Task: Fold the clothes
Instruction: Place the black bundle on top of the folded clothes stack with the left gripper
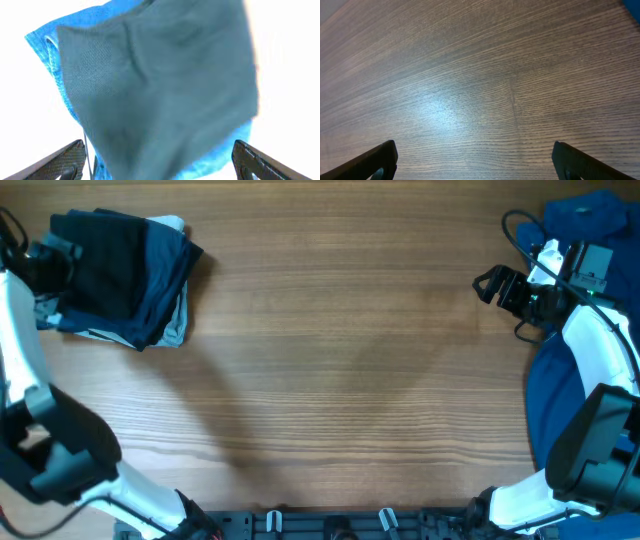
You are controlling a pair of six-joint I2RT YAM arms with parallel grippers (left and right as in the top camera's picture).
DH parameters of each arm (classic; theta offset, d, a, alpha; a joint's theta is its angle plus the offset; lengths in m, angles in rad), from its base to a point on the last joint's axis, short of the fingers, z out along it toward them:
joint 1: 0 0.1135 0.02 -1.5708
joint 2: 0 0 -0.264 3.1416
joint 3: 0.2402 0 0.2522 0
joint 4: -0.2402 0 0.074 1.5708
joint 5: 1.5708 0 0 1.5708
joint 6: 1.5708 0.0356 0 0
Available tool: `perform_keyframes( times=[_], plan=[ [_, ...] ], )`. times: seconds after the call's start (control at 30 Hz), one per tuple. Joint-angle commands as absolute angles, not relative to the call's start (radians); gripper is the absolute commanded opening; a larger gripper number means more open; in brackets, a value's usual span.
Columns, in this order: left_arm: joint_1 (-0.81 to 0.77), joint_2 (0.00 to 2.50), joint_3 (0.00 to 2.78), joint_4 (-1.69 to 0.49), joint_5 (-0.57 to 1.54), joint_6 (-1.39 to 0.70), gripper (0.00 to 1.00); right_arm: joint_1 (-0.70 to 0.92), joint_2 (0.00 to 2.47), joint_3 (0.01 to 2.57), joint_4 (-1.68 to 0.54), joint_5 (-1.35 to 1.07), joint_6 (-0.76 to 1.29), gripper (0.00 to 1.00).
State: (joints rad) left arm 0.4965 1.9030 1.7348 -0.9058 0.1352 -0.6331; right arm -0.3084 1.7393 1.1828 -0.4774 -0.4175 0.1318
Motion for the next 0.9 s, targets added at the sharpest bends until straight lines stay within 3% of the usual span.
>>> perform_keyframes(
  times=[0.0,0.03,0.1,0.5,0.67,0.87],
  plan=[
    [0.496,1.708,1.767,-0.886,0.164,-0.579,0.2,-0.304,1.734,1.187,-0.475,-0.41,0.141,1.0],
    [0.496,1.702,1.767,-0.87,0.165,-0.574,0.08,-0.304,1.734,1.187,-0.475,-0.411,0.141,1.0],
    [0.494,1.737,1.765,-0.826,0.194,-0.514,0.04,-0.304,1.734,1.187,-0.475,-0.411,0.141,1.0],
    [0.53,2.107,1.751,-0.799,0.236,-0.418,0.04,-0.304,1.734,1.187,-0.475,-0.41,0.141,0.99],
    [0.53,1.95,1.785,-0.702,0.45,-0.397,0.04,-0.304,1.734,1.187,-0.475,-0.41,0.141,1.0],
    [0.528,1.914,1.785,-0.509,0.448,-0.426,0.07,-0.304,1.734,1.187,-0.475,-0.41,0.141,1.0]
  ],
)
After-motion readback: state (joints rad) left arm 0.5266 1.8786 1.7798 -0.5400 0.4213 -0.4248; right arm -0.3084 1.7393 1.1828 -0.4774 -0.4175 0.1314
